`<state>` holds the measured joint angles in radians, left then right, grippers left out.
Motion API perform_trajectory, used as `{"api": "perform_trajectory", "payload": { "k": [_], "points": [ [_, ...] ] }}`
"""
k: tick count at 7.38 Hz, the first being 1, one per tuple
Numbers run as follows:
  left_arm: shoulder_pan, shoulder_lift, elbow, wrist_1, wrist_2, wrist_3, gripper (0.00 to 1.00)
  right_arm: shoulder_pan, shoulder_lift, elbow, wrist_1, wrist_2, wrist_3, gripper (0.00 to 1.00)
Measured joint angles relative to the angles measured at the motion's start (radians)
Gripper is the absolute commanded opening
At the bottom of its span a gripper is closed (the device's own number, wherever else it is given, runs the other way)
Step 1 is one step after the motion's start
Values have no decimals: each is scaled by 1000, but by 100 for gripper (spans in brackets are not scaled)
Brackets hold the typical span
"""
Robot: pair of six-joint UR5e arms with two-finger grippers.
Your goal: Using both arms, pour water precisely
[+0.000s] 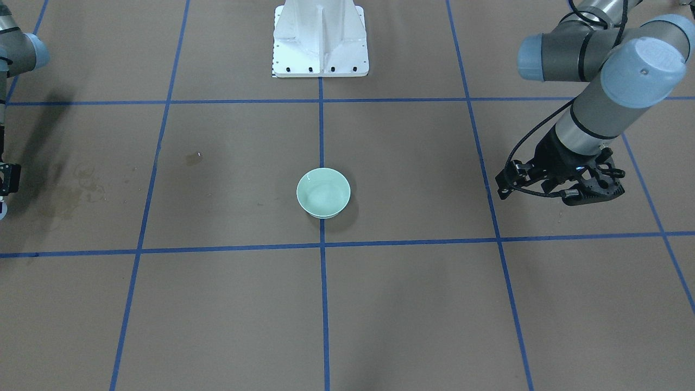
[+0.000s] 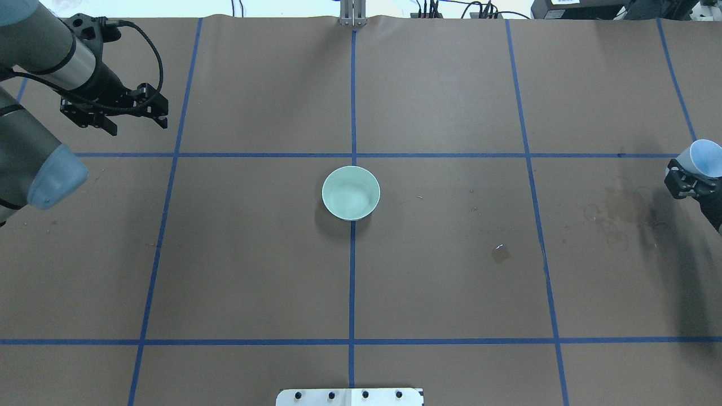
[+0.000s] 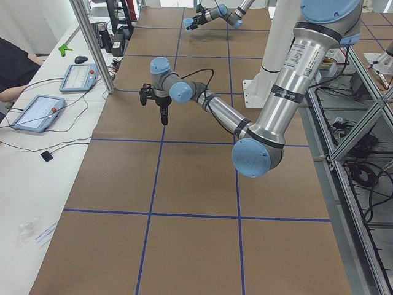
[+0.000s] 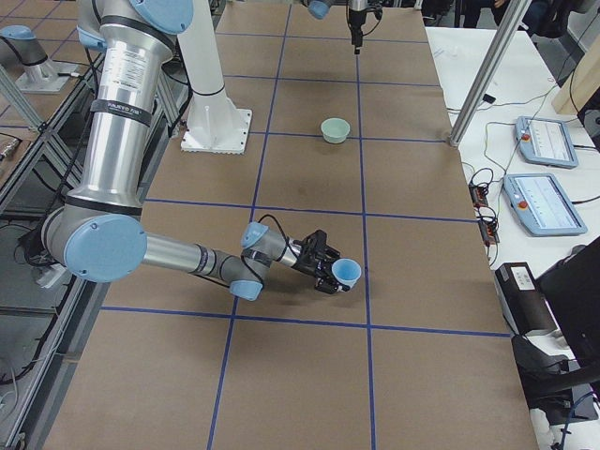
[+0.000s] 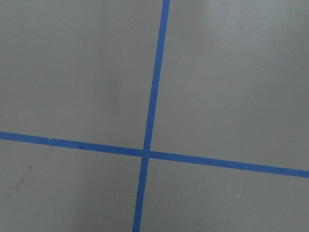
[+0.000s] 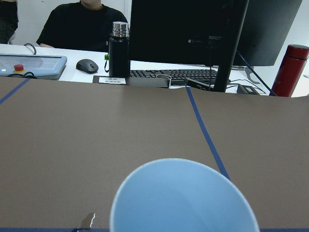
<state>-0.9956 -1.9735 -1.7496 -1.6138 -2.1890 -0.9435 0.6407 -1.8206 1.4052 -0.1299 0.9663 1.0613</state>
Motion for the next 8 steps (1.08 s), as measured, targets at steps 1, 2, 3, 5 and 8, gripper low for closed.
{"api": "perform_trajectory", "payload": {
  "k": [1, 2, 3, 5, 8],
  "points": [
    [0, -2, 0, 0, 0, 0, 100, -16, -10, 0, 1, -10, 4, 0],
    [0, -3, 1, 0, 0, 0, 100, -27, -16, -2, 1, -14, 5, 0],
    [0, -3, 1, 0, 0, 0, 100, -35, -20, -3, 1, -14, 6, 0],
    [0, -4, 0, 0, 0, 0, 100, -49, -30, -8, 1, -10, 5, 0],
    [0, -4, -2, 0, -1, 2, 100, -66, -41, -13, 2, -10, 5, 4]
  ]
}}
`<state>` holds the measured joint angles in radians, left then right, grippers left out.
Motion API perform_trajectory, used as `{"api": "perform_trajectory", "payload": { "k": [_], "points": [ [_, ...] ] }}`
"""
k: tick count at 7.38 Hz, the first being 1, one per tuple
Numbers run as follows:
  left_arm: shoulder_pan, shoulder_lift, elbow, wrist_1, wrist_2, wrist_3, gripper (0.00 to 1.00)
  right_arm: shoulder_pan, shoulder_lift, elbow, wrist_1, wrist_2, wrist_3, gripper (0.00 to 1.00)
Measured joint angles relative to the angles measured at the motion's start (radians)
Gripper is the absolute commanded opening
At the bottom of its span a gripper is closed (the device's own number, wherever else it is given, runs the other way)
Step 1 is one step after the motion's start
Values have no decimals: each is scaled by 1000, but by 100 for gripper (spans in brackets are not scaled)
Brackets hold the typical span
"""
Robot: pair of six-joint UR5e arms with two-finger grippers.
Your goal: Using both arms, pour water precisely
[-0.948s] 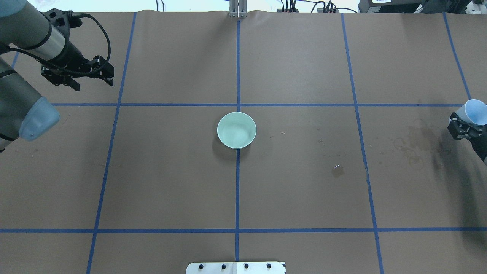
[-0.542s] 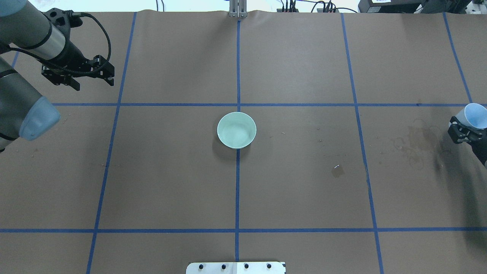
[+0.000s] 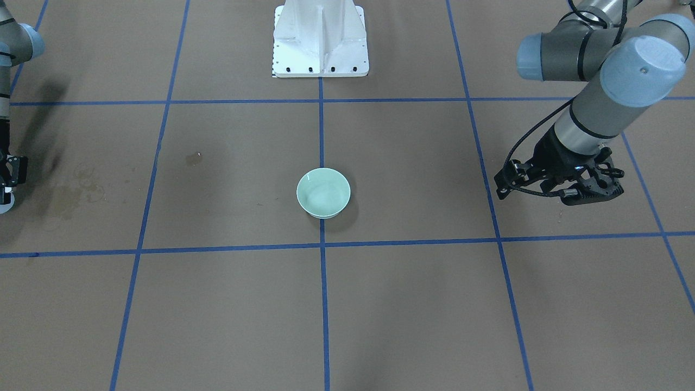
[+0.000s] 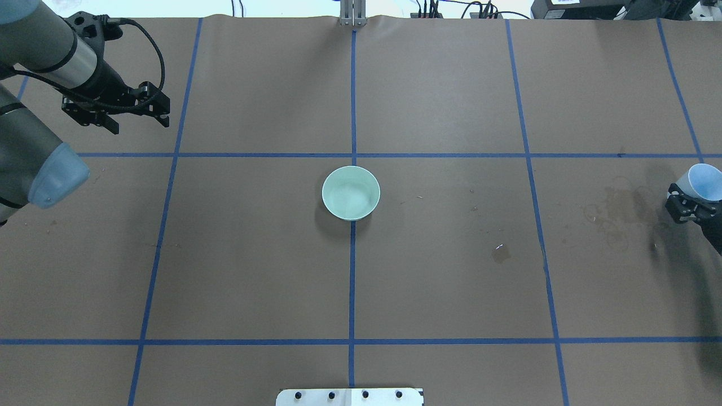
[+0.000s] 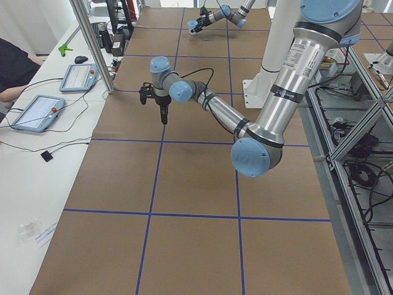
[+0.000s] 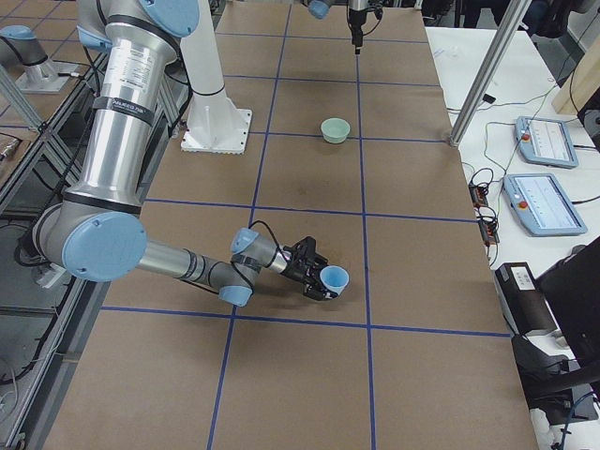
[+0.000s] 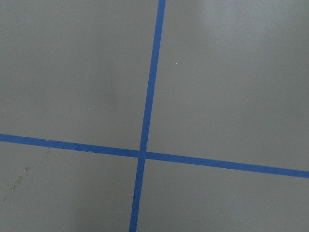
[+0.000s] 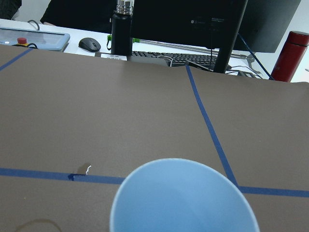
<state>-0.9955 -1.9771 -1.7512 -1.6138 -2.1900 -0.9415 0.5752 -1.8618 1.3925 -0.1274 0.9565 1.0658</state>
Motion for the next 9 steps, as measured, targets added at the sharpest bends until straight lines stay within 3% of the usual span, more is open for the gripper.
{"api": "perform_trajectory", "payload": {
  "k": [2, 5, 9],
  "points": [
    [0, 1, 0, 1, 1, 4, 100, -6, -2, -1, 0, 1, -1, 46],
    [0, 1, -1, 2, 0, 7, 100, -10, -3, -2, 0, -2, 1, 96],
    [0, 0, -1, 2, 1, 7, 100, -12, -4, -10, 1, -6, 2, 99]
  ]
}}
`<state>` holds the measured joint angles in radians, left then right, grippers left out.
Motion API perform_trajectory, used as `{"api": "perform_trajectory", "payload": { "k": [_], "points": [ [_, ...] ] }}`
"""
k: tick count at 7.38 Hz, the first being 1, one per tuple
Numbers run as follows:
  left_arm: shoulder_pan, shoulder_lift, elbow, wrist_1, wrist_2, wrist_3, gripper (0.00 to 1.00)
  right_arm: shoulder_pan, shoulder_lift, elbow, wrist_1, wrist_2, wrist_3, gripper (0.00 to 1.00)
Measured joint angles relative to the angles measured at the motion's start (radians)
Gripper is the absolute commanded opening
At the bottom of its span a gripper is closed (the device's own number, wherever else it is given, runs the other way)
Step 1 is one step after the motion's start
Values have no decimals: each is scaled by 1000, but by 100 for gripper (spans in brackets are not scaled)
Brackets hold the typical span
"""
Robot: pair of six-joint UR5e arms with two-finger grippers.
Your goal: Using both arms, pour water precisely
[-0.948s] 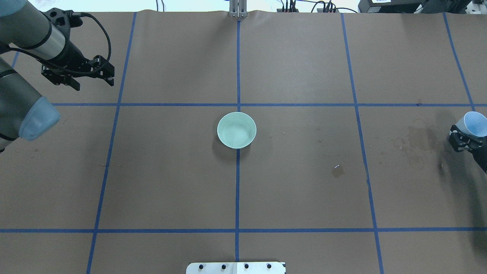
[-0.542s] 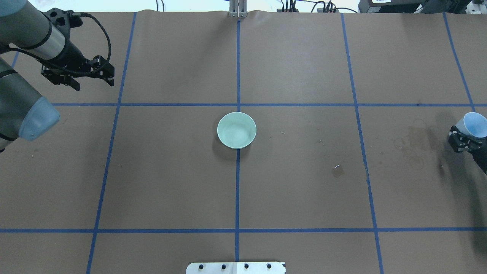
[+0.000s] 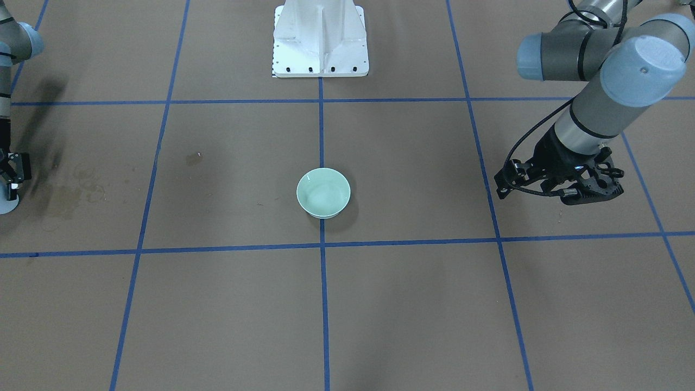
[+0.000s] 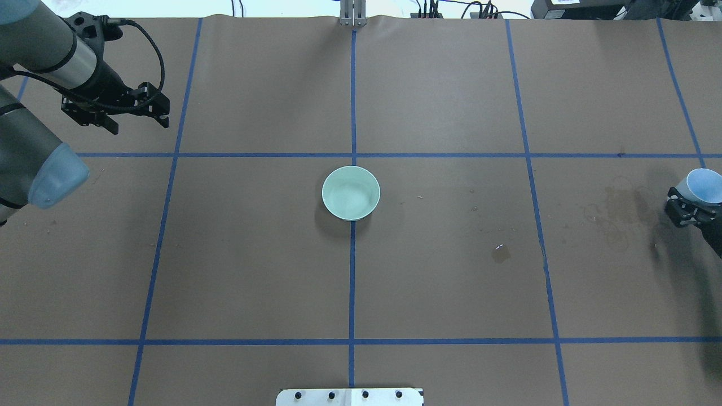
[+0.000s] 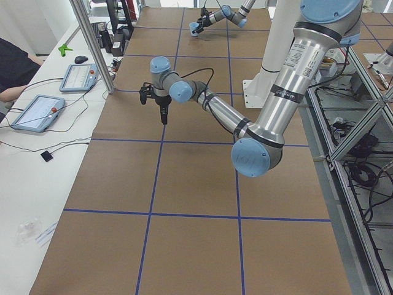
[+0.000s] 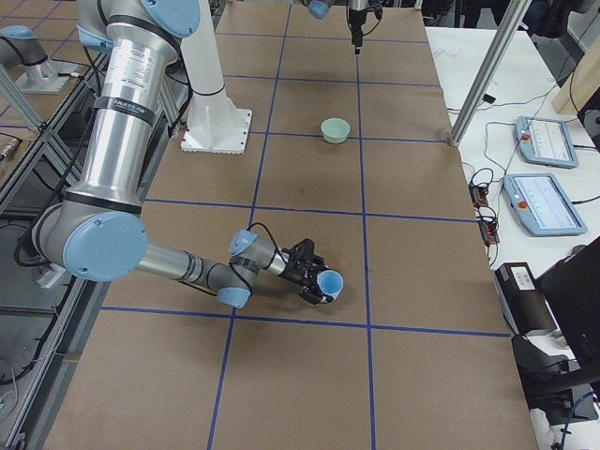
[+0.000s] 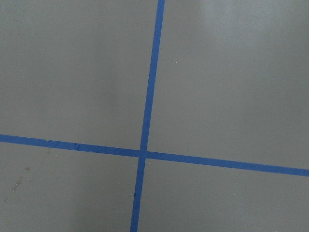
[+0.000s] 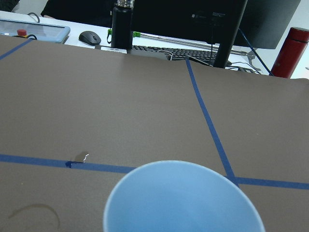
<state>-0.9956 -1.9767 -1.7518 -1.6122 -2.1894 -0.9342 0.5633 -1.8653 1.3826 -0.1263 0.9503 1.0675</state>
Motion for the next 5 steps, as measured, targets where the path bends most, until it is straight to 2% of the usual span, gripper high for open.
{"api": "perform_trajectory", "payload": {
  "k": [2, 5],
  "points": [
    [0, -1, 0, 0, 0, 0, 100, 0, -2, -1, 7, 0, 0, 99],
    [0, -1, 0, 0, 0, 0, 100, -3, -58, -1, 91, 13, -1, 99]
  ]
}}
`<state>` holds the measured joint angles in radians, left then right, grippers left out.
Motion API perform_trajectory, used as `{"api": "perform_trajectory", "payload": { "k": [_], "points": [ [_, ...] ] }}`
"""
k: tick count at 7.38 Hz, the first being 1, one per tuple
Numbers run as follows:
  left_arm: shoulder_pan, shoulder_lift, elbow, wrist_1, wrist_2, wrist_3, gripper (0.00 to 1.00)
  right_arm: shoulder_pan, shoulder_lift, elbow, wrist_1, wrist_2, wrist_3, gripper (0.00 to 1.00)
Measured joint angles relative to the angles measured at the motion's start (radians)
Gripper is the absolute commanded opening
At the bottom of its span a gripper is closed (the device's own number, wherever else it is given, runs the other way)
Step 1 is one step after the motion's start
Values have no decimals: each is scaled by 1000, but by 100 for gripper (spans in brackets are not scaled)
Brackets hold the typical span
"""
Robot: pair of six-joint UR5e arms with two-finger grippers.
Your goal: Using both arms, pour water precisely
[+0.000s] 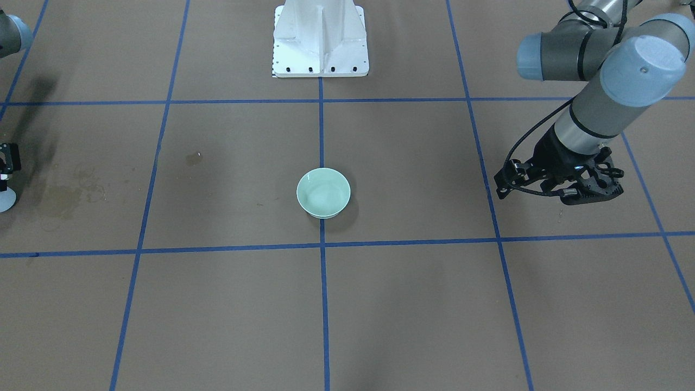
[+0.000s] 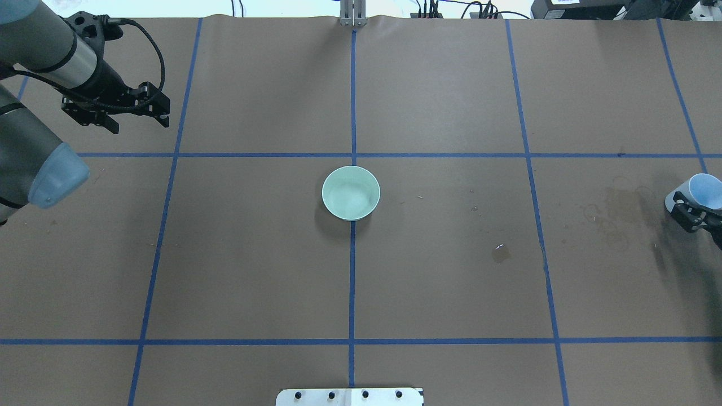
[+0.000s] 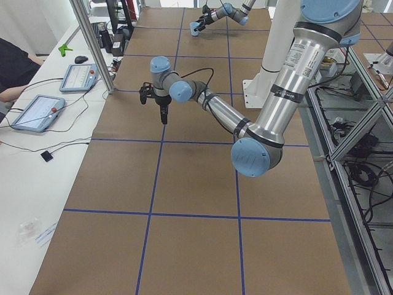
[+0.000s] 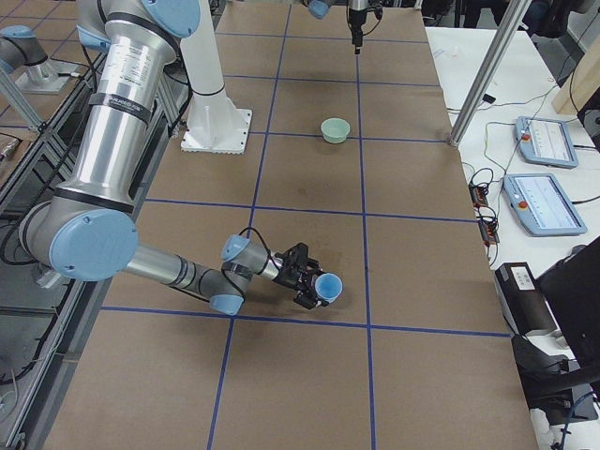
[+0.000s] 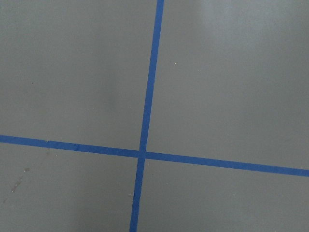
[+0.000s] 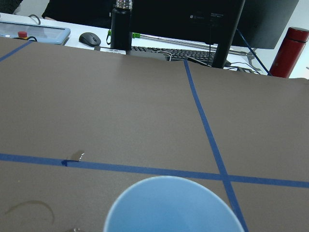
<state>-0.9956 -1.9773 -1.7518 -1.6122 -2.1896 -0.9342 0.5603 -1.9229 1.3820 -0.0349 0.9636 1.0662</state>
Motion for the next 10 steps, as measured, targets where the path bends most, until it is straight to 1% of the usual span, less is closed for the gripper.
{"api": "perform_trajectory", "payload": {
  "k": [3, 10],
  "points": [
    [0, 0, 0, 0, 0, 0, 100, -3, -17, 4, 28, 6, 1, 99],
    [-1, 1, -7, 1, -1, 0, 100, -28, -19, 39, 32, 6, 34, 99]
  ]
}}
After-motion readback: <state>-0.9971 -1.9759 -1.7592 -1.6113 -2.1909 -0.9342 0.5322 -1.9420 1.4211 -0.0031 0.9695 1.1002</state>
